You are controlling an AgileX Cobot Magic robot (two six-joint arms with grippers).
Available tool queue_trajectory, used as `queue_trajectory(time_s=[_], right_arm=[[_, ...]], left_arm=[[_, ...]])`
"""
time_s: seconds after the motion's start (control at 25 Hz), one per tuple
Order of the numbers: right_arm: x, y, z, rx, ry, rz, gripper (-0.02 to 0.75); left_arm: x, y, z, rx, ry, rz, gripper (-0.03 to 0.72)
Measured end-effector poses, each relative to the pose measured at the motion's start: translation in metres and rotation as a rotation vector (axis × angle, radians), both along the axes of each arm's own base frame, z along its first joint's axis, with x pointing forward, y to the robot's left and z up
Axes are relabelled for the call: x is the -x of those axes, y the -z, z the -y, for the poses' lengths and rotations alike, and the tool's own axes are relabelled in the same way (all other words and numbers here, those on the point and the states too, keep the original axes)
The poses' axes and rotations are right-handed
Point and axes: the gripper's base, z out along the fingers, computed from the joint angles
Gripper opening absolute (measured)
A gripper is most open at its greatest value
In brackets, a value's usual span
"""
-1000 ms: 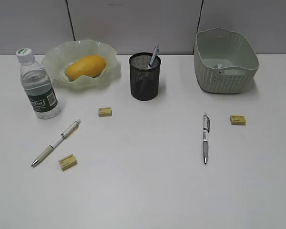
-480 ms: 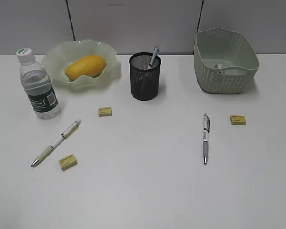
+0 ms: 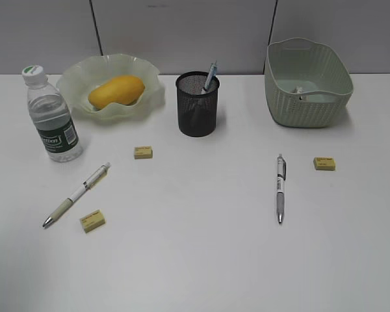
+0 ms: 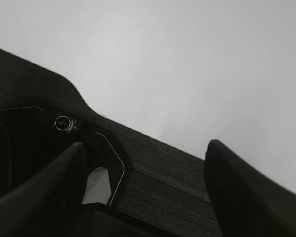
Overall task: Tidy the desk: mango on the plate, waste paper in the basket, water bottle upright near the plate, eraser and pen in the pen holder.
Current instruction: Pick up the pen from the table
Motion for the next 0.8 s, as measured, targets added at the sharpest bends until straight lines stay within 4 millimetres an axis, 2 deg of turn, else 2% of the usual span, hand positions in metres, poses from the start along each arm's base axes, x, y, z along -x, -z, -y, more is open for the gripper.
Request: queue_trajectory(time_s=[0.08,0.32,0.8], right_arm=[[0.0,0.0,0.0,0.0,0.0,0.0,0.582],[0.0,0.0,0.0,0.001,0.0,0.001,0.582],[0.0,0.0,0.0,0.001,0.001,-0.001,0.582]], left_arm=[[-0.016,-0.001,0.004,0.0,0.015,-0.031,0.467],[-0.045,-0.003,0.024,-0.002,0.109,-0.083,0.467],[-0.111,0.031,0.077,-0.072,0.272,-0.271,0.467]])
